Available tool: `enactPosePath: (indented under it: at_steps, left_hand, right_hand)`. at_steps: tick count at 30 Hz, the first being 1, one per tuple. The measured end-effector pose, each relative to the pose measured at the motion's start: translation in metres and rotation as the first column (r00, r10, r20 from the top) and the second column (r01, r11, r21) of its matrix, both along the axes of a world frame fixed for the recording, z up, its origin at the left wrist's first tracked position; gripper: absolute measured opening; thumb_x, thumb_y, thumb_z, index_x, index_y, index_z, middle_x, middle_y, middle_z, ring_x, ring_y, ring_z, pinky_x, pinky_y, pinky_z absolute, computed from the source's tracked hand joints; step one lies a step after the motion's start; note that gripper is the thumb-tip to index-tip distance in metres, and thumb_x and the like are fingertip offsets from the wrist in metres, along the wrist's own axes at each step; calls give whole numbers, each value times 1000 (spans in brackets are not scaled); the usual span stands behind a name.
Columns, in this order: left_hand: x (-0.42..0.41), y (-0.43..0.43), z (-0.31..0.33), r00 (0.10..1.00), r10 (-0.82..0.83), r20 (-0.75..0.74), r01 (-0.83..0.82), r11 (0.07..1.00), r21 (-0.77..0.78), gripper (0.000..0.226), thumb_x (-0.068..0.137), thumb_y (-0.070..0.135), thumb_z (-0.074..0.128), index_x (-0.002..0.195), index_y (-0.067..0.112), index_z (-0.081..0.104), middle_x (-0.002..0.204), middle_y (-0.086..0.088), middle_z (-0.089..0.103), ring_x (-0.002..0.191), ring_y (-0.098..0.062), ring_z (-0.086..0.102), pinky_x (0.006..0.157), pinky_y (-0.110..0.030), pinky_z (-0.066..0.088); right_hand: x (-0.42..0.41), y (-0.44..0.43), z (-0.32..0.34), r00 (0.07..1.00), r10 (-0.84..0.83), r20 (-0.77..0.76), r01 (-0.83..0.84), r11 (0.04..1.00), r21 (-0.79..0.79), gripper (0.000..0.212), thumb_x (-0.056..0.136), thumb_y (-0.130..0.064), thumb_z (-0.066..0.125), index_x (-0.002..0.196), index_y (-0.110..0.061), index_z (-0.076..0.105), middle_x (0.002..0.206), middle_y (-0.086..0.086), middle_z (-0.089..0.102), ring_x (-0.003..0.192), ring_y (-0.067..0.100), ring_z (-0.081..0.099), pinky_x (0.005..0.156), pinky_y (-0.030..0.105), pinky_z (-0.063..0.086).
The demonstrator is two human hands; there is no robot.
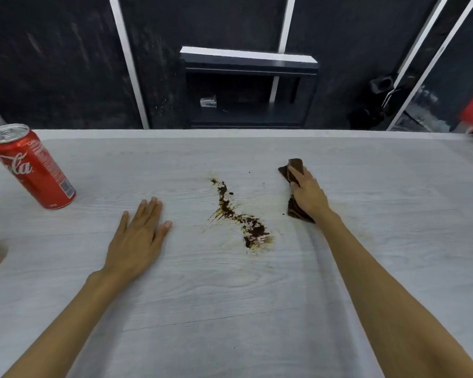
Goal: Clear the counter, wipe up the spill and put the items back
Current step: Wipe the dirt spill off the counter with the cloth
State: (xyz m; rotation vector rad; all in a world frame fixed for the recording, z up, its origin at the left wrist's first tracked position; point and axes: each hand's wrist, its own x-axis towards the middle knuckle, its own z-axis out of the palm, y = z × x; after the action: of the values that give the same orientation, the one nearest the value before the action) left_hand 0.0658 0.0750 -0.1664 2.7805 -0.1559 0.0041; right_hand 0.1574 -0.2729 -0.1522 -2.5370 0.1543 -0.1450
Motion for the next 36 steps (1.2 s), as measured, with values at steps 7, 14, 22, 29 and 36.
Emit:
enactPosePath:
  at_steps: [7, 14, 22, 29, 36]
  left_hand:
    - [-1, -1, -4, 997, 17, 69, -16, 1000, -8, 58, 95, 43, 21, 146, 19, 5, 155, 9, 3, 141, -2, -4, 118, -31, -3]
    - [-3, -2, -2, 995, 24, 93, -24, 1000, -2, 58, 95, 43, 22, 145, 18, 7, 154, 9, 4, 141, -2, -3, 118, -29, -3]
    - [-4, -3, -2, 995, 33, 96, -32, 999, -7, 58, 95, 44, 21, 145, 20, 7, 151, 13, 1, 140, -1, -3, 118, -28, -3]
    - [-4, -2, -5, 994, 42, 96, -44, 999, 13, 58, 93, 47, 18, 144, 23, 5, 148, 18, -3, 139, 2, -6, 117, -27, -4]
    - [-4, -2, -6, 995, 37, 93, -39, 999, 16, 64, 88, 53, 12, 145, 23, 5, 151, 15, 0, 139, 1, -5, 116, -26, -4]
  right_hand:
    - [43, 74, 0, 935, 348, -73, -356, 918, -175, 46, 100, -29, 25, 146, -25, 22, 158, 9, 7, 144, 28, 12, 116, 40, 12]
    - [-4, 100, 7, 761, 643, -81, -648, 760, -47, 50, 96, -10, 35, 137, -38, 37, 156, -4, 20, 138, 22, 31, 105, 37, 35]
    - [22, 38, 32, 858, 513, -13, -480, 812, 332, 53, 94, -3, 39, 117, -48, 53, 93, 15, 67, 41, 2, 41, 40, 11, 33]
    - [67, 63, 7, 826, 558, -82, -563, 822, -84, 45, 99, -17, 34, 143, -26, 30, 156, 5, 18, 139, 26, 23, 113, 35, 16]
    - [23, 105, 12, 674, 733, -93, -738, 662, -128, 42, 99, -19, 35, 139, -33, 37, 157, 2, 16, 135, 27, 36, 100, 41, 40]
